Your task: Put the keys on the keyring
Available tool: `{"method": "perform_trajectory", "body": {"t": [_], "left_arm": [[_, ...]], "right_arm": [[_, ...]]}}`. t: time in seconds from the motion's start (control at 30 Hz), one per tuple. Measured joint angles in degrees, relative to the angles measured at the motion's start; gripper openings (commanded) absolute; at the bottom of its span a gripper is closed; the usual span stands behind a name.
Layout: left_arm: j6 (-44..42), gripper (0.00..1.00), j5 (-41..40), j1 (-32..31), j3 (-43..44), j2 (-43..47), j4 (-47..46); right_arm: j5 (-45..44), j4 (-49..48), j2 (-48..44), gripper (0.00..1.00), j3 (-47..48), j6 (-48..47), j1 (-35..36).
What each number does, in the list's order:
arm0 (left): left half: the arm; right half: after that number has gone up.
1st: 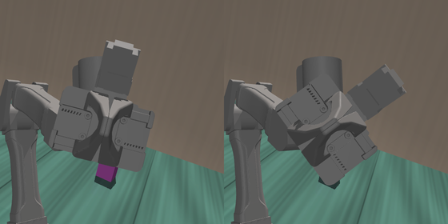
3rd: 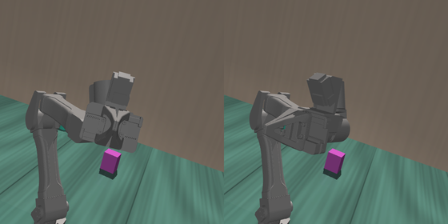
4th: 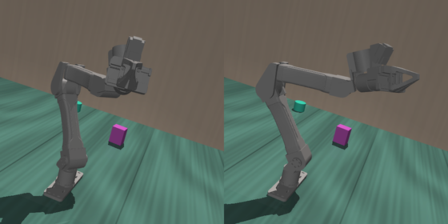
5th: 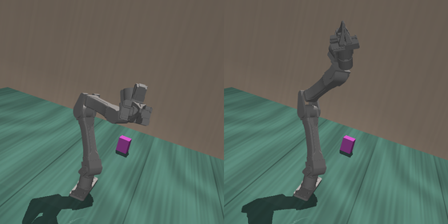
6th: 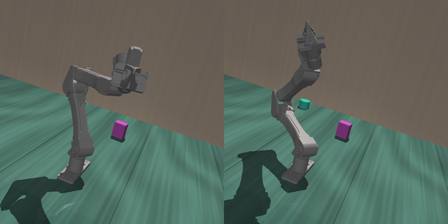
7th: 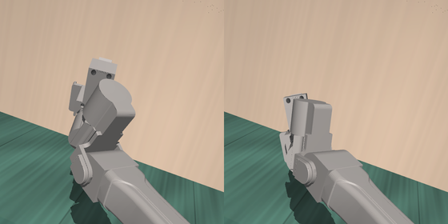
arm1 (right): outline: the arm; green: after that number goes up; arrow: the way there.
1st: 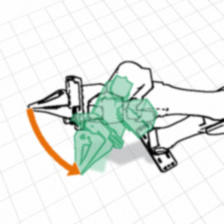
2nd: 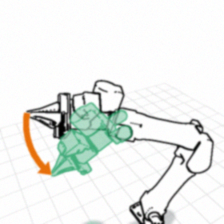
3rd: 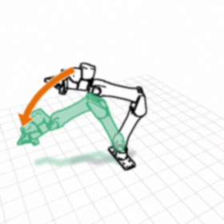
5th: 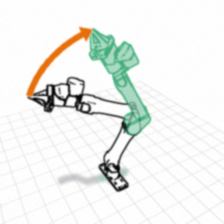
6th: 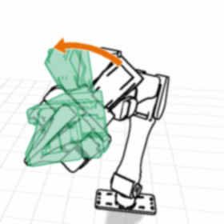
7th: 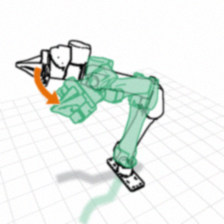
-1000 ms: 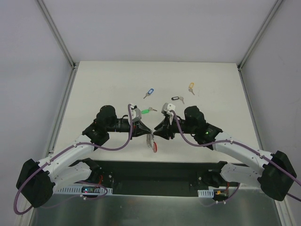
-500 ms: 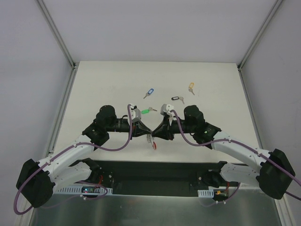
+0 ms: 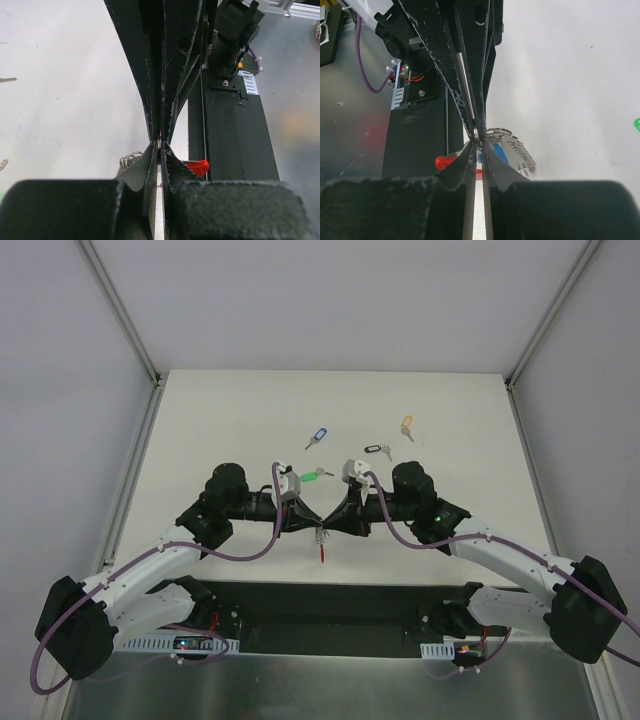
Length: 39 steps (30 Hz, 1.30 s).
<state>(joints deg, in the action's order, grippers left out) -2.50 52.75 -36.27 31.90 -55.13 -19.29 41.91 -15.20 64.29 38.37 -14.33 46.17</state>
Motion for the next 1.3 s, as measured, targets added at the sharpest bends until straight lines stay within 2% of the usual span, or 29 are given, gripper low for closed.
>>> {"method": "perform_trajectory", "body": {"t": [0.13, 0.2, 0.47, 0.53, 0.67, 0.87, 1.13, 1.3], "left_arm": [[0.0, 0.00, 0.3, 0.0, 0.0, 0.0, 0.0], [0.0, 0.00, 0.3, 0.0, 0.0, 0.0, 0.0], [-0.5, 0.13, -0.7, 0.0, 0.2, 0.0, 1.0], [-1.4, 0.17, -1.6, 0.0, 0.7, 0.1, 2.3], [-3.0, 0.17, -4.6, 0.0, 1.1, 1.4, 4.9], [-4.4, 0.32, -8.8, 0.0, 1.7, 3.7, 7.7], [-4.9, 0.49, -15.3, 0.0, 1.8, 6.5, 10.0], [-5.0, 0.59, -17.7, 0.0, 1.8, 7.8, 10.4]], "right_arm": [[0.9, 0.0, 0.0, 0.01, 0.1, 0.1, -0.2], [1.0, 0.0, 0.0, 0.01, 0.1, 0.2, -0.2], [0.6, 4.8, 0.0, 0.01, 2.4, -1.2, -0.3], [-0.6, 8.8, -0.1, 0.01, 4.2, -2.5, -0.3], [-3.6, 17.2, -0.5, 0.01, 8.3, -5.0, -0.3], [-8.8, 29.1, -1.0, 0.01, 14.3, -7.5, -0.2], [-23.5, 49.3, 7.6, 0.01, 30.4, -7.3, 0.8], [-28.9, 55.4, 11.8, 0.01, 33.0, -5.3, 1.8]]}}
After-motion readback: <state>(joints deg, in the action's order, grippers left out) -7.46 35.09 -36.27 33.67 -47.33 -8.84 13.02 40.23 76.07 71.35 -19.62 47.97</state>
